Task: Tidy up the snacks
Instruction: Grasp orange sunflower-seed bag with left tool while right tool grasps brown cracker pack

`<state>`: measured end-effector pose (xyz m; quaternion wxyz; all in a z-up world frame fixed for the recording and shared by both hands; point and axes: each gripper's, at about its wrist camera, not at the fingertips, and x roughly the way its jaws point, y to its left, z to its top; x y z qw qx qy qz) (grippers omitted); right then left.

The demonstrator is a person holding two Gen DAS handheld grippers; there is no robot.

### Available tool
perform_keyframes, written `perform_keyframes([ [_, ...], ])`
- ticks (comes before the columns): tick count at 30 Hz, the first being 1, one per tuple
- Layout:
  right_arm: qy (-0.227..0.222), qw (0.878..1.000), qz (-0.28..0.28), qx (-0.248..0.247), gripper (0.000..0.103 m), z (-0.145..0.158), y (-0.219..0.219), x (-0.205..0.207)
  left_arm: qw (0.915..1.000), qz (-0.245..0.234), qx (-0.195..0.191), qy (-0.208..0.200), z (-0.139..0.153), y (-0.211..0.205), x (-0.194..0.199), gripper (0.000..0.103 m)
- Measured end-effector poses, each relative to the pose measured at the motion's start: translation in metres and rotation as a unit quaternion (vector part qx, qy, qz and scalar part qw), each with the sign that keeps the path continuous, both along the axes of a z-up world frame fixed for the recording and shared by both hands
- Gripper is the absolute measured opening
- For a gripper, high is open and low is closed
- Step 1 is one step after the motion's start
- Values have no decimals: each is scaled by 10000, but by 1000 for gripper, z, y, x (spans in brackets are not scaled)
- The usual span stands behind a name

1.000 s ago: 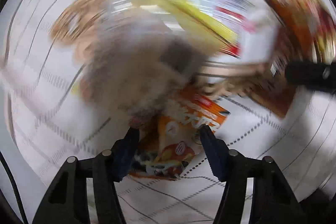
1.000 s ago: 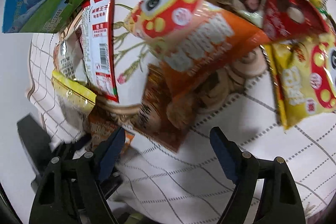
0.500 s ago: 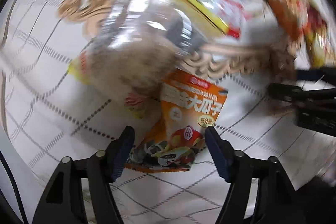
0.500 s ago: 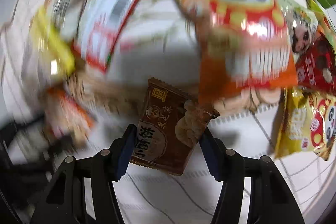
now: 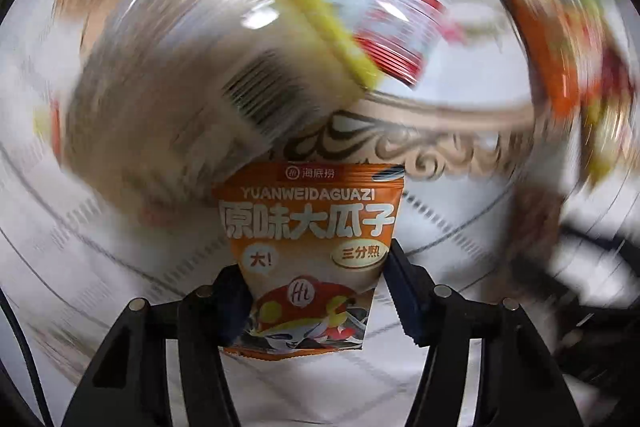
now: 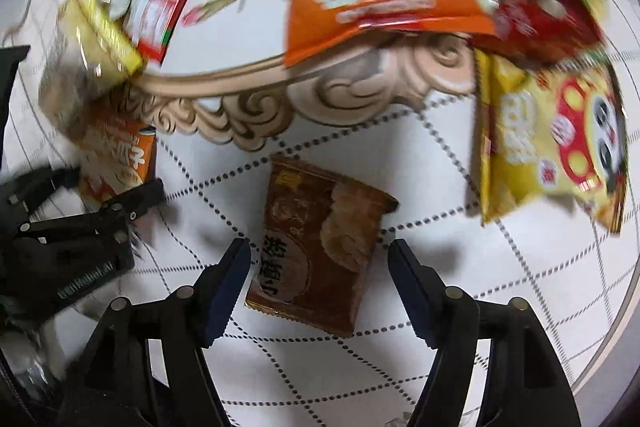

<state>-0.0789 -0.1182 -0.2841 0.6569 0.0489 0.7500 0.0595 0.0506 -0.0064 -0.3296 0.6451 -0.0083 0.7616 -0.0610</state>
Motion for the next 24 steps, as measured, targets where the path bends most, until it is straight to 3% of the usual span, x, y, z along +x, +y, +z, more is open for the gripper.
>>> perform_keyframes([
  [2,-24,9994,-317,115,74,2,-11,-2,9974,565,-376,255,-7,10,0,57],
  [4,3,9983,-554,199,74,1,-19,-3,9957,710,-505,314,-12,16,0,59],
  [7,113,9962,-832,231,74,-9,-29,-2,9975,242,-530,392,-22,12,-5,68],
  [9,102,9961,-871,135,74,-12,-32,-2,9985,-248,-292,386,-27,1,-10,68],
  [12,36,9973,-732,-83,73,-14,-22,-6,9980,-559,34,291,-31,-18,-18,68],
  [14,-12,9978,-634,-189,63,-13,-17,-11,9980,-580,192,181,-30,-32,-24,64],
  [16,-74,9980,-571,-245,60,-12,-10,-18,9981,-549,269,-10,-23,-44,-29,54],
  [19,-206,9980,-560,-218,59,-8,-9,-30,9984,-503,251,-81,-14,-53,-48,53],
  [24,-427,9975,-561,-28,59,23,-25,-47,9988,-438,6,-220,35,-61,-38,53],
])
